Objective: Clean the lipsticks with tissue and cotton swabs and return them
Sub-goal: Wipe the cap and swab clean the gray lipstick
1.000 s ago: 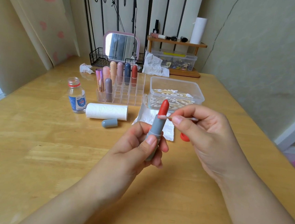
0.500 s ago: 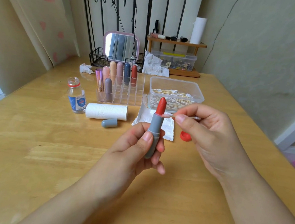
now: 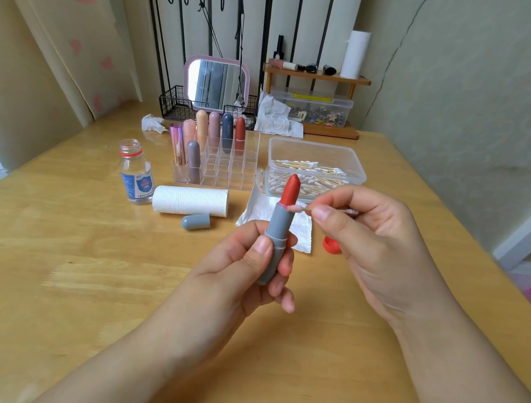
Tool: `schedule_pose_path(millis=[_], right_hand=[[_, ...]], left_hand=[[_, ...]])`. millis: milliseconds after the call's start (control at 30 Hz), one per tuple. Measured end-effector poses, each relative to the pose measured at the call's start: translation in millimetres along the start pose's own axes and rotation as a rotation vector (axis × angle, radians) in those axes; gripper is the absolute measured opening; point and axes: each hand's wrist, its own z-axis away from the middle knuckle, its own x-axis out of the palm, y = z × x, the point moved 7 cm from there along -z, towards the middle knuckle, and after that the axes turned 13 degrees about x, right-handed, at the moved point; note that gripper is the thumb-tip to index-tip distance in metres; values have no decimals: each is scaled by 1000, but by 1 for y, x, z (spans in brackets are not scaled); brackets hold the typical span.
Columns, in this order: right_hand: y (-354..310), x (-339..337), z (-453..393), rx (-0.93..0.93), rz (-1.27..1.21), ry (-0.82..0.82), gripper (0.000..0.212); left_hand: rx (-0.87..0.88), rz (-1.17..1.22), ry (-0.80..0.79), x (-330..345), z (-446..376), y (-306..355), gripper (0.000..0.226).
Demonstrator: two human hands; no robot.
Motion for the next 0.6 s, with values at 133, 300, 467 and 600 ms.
schedule_pose_path(millis=[133, 300, 467, 600], right_hand=[[0, 0, 0, -2, -12, -8, 14], [3, -7, -3, 9, -9, 21, 15], [-2, -2, 0, -42, -60, -68, 9], [-6, 3, 3, -118, 4, -107, 7]], left_hand=[[-7, 23, 10, 0, 0, -1, 23], [-7, 56, 7, -2, -2, -3, 26], [-13, 121, 51, -6, -5, -4, 29], [0, 125, 76, -6, -4, 1, 23]])
